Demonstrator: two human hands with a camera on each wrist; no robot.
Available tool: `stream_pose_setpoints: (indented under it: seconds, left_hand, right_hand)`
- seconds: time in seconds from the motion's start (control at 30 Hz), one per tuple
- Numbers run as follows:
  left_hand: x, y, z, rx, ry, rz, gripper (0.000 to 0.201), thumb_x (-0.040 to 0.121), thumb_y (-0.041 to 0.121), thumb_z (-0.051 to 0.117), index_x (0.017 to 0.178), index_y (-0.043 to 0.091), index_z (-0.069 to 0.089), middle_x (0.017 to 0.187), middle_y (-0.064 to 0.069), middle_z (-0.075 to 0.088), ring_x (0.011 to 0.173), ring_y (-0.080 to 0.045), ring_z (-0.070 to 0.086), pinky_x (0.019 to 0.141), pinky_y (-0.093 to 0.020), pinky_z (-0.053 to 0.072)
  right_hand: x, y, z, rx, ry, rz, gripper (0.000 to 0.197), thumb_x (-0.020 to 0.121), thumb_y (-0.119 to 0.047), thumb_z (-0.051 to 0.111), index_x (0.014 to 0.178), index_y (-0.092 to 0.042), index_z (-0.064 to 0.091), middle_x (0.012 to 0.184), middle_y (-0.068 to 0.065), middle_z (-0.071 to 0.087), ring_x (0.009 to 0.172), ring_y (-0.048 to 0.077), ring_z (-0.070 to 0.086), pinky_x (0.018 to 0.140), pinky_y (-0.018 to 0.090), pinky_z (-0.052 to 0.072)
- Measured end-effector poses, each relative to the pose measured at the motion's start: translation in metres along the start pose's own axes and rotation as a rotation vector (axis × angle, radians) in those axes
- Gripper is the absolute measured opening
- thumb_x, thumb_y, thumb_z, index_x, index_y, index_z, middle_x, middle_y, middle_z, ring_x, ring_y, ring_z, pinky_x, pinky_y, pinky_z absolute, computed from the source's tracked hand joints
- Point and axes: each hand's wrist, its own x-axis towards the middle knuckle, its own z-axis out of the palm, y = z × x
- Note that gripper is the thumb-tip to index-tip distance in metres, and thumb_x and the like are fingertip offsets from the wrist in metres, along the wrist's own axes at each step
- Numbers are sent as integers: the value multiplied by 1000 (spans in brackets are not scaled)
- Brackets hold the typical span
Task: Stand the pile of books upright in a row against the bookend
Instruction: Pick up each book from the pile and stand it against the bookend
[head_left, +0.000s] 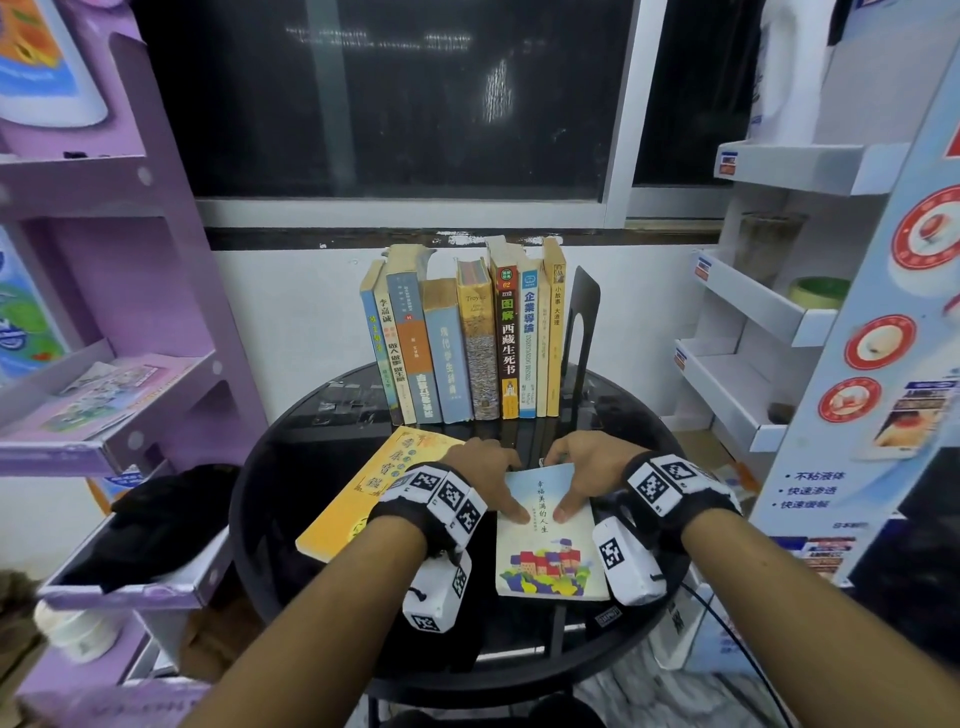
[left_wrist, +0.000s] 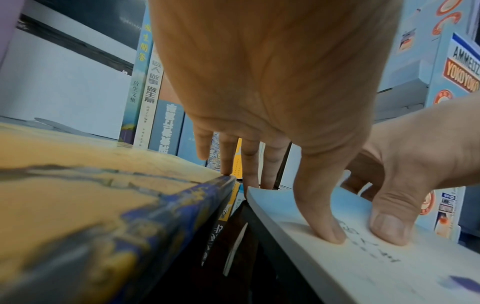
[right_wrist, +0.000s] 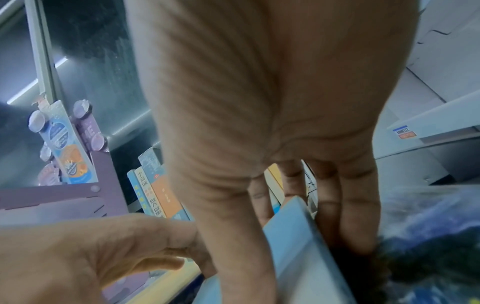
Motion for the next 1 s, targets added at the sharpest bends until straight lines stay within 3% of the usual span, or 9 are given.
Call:
stream_pose_setpoints:
  seconds: [0.13, 0.33, 0.5, 0.6, 0.7, 0.77, 0.87, 1.0]
  left_hand:
    - [-1, -2, 0, -38, 5, -2, 68, 76, 53, 72, 132, 21, 51, 124, -8, 51, 118, -25, 46, 96, -39, 43]
    - [-3, -5, -2, -93, 25, -24, 69, 74, 49, 76, 130, 19, 49, 123, -9, 46, 117, -25, 43, 100, -40, 41]
    - [-2, -9, -1, -221, 50, -32, 68, 71, 44, 80, 125, 18, 47, 123, -6, 47, 113, -22, 46, 96, -39, 44]
    - [-2, -10, 1, -351, 49, -24, 63, 73, 39, 80, 122, 19, 46, 122, -4, 50, 106, -18, 49, 84, -31, 44]
    - [-3, -14, 1, -529, 77, -29, 53, 76, 33, 79, 114, 23, 44, 114, 0, 54, 99, -17, 53, 77, -29, 44]
    - [-3, -17, 1, -669, 103, -31, 50, 77, 30, 78, 111, 25, 42, 112, 0, 56, 101, -19, 56, 81, -32, 48]
    - [-3, -19, -3, -885, 154, -18, 49, 81, 23, 75, 114, 24, 40, 116, -2, 56, 105, -21, 57, 85, -37, 51]
    - [-1, -13, -12, -1238, 289, -10, 45, 89, 10, 66, 121, 18, 35, 124, -11, 54, 108, -29, 58, 81, -39, 53]
  right_hand:
    - [-2, 2, 0, 60, 6, -21, 58, 66, -21, 87, 114, -17, 56, 119, 0, 56, 108, 17, 55, 93, 31, 52]
    - [-5, -2, -4, 113, 1, -33, 59, 67, -16, 86, 115, -18, 53, 115, -1, 53, 103, 18, 57, 77, 30, 56]
    - [-8, -4, -8, 188, -34, -32, 58, 70, -9, 84, 116, -18, 50, 109, 1, 54, 82, 17, 63, 68, 35, 61]
    - [-12, -2, -9, 248, -38, -39, 54, 72, -7, 82, 114, -17, 49, 107, 4, 55, 86, 23, 67, 64, 35, 61]
    - [-14, -1, -14, 296, -10, -77, 52, 73, -7, 81, 113, -17, 50, 111, 5, 55, 96, 24, 64, 76, 42, 60]
    - [-16, -2, -20, 336, 19, -113, 49, 72, -8, 81, 108, -20, 51, 116, 7, 55, 99, 25, 63, 81, 48, 57]
    - [-16, -4, -28, 444, 75, -142, 46, 72, -5, 81, 98, -27, 50, 117, 9, 54, 101, 31, 64, 75, 53, 58]
    - [-17, -11, -35, 547, 211, -167, 42, 76, -2, 77, 95, -26, 49, 104, 8, 54, 96, 33, 66, 73, 56, 57]
